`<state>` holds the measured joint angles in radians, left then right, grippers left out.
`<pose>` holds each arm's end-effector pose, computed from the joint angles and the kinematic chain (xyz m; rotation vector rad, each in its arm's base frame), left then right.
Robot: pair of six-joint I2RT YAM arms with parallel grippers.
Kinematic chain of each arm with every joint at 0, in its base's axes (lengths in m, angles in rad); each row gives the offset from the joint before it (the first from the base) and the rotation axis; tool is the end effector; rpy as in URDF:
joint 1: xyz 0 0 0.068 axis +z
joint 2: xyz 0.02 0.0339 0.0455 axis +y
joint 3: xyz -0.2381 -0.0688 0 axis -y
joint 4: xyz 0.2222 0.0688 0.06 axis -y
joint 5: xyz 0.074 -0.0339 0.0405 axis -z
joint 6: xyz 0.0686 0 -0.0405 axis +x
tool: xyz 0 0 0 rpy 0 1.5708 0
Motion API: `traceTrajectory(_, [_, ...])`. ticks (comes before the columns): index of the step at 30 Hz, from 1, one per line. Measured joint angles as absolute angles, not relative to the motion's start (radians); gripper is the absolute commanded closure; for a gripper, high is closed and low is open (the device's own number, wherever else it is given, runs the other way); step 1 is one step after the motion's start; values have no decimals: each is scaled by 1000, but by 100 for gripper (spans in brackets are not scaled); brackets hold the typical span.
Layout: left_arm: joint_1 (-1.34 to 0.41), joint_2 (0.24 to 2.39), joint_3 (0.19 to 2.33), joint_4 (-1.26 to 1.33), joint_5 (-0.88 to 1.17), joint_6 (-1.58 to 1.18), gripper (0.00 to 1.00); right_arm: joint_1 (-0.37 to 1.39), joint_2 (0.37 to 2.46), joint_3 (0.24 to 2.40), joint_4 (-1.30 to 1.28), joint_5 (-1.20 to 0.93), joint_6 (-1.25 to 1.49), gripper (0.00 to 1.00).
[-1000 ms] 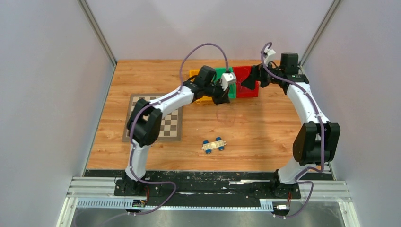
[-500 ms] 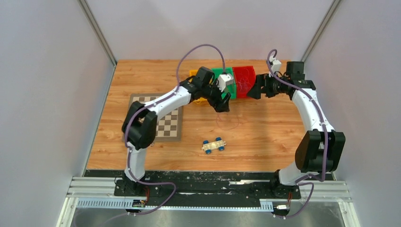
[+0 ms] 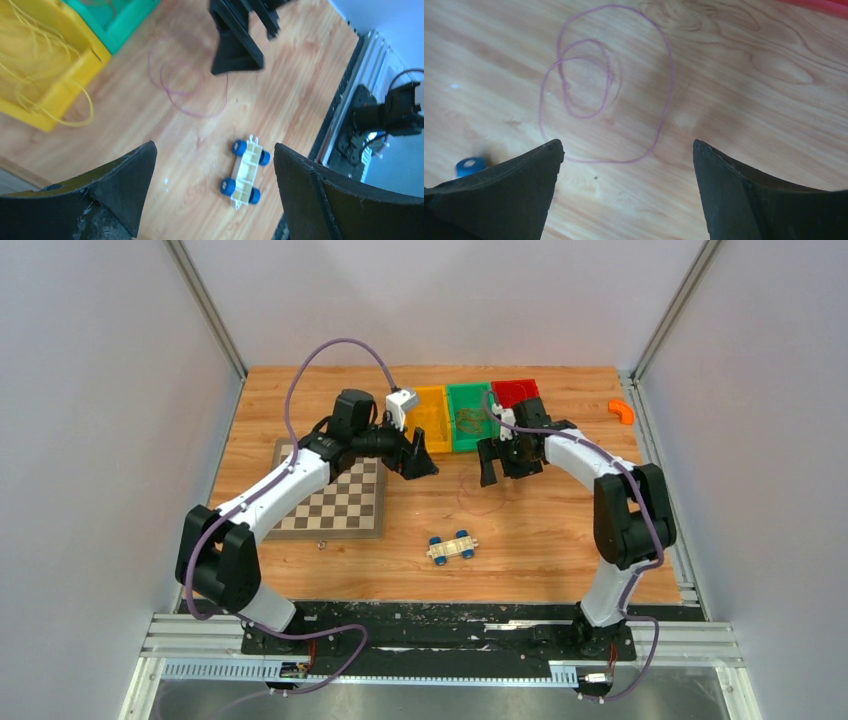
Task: Untangle the cables
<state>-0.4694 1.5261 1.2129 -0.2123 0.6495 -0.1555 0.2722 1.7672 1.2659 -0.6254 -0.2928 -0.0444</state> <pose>0.2938 -0.1956 0.2755 0.7346 2.0218 -1.0505 0.3320 0.1132 0.1667 -0.5138 2.6493 0.4643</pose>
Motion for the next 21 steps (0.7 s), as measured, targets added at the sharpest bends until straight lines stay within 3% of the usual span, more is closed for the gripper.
traceTrajectory(8, [-477, 1450, 1149, -271, 645, -129, 5, 330, 1924, 1308, -553, -142, 7, 0])
traceTrajectory(13, [-475, 1431, 1149, -264, 644, -125, 5, 379, 1958, 1335, -516, -88, 3, 13])
traceTrajectory(17, [-469, 1431, 1148, -264, 642, -125, 5, 396, 1972, 1348, -500, -61, -5, 30])
traceTrajectory(21, [-462, 1431, 1148, -264, 641, -125, 5, 397, 1974, 1345, -494, -47, -27, 62])
